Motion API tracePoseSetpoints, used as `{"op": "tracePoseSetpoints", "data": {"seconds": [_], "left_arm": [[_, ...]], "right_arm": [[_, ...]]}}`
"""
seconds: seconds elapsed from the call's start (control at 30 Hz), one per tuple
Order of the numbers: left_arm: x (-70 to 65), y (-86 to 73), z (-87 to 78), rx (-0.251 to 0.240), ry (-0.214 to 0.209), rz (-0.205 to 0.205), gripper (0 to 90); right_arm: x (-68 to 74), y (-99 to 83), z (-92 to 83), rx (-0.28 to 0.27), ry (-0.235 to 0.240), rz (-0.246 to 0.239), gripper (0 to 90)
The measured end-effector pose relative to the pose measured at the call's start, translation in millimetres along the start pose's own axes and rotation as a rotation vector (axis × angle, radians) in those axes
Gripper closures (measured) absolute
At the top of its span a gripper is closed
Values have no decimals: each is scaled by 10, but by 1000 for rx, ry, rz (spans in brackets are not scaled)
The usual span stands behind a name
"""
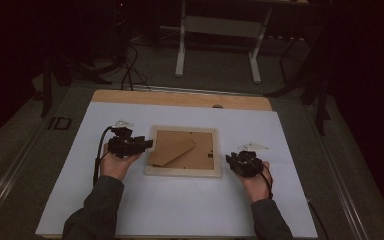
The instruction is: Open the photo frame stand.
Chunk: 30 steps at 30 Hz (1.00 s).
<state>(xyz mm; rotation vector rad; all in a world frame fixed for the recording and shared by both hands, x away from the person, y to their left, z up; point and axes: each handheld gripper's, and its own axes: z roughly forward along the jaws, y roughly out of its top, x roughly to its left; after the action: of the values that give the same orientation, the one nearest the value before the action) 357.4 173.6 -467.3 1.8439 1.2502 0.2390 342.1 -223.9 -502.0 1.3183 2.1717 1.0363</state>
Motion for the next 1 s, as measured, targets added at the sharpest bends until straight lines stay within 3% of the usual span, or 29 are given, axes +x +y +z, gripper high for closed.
{"op": "tracePoseSetpoints", "data": {"seconds": [0.17, 0.33, 0.5, 0.77, 1.0], "left_arm": [[-58, 61, 46, 15, -35, 7, 524], [-116, 79, 160, 54, -79, 41, 461], [-133, 73, 308, 98, -88, 66, 393], [-103, 71, 465, 143, -132, 34, 365], [-120, 28, 557, 205, -160, 63, 308]], "right_arm": [[-4, 5, -37, -6, 11, 8, 679], [17, -5, -34, -4, 26, 4, 658], [13, -13, -29, -4, 48, 16, 642], [-4, -44, -2, 8, 68, 32, 626], [63, -72, 77, 29, 95, 6, 605]]}}
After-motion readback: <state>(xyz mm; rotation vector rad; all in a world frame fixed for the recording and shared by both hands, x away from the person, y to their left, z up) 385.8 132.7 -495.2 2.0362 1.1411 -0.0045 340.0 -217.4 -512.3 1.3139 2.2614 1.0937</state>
